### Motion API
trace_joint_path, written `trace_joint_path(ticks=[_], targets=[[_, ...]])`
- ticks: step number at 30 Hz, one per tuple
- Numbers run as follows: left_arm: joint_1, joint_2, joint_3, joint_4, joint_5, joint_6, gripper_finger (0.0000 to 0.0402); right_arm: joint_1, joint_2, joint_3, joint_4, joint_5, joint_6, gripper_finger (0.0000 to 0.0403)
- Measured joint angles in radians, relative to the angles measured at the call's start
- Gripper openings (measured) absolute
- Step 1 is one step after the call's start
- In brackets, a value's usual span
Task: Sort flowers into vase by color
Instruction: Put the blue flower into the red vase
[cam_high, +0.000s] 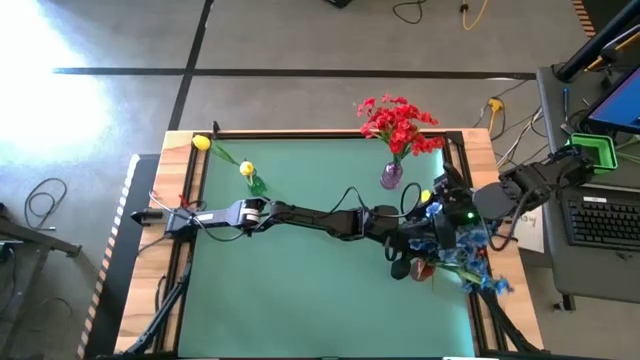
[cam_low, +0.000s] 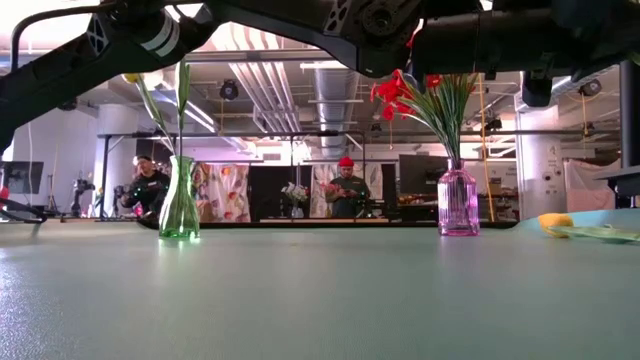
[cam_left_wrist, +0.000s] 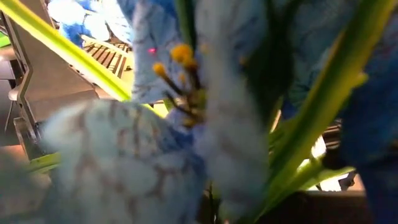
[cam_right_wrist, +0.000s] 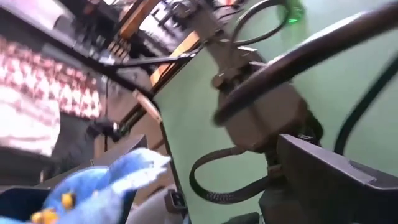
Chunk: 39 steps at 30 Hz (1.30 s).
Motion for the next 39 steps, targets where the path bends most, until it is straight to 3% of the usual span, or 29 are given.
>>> trace_joint_path(ticks=[6,12,20,31,39], targets=[[0.000,0.000,0.000,-0.003,0.000,0.000,0.0003,0.000,0.013,-0.001,-0.045,0.028,0.128,0.0352],[0.000,0.000,0.000,-0.008,0.000,0.000,0.0003,0.000,0.005,0.000,-0.097,-0.050,0.139,0.0352],[0.000,0.000,0.000,-0.020,-0.001,0.000,0.0003,0.000,0.012,0.049,-0.374,-0.073,0.321,0.0352],[-0.003,0.000,0.000,-0.043,0.000,0.000,0.0003,0.000,0.013,0.096,-0.560,-0.032,0.559,0.0352],[-0.005,0.000,0.000,-0.061,0.000,0.000,0.0003,0.000,0.018,0.095,-0.678,-0.023,0.676,0.0325]])
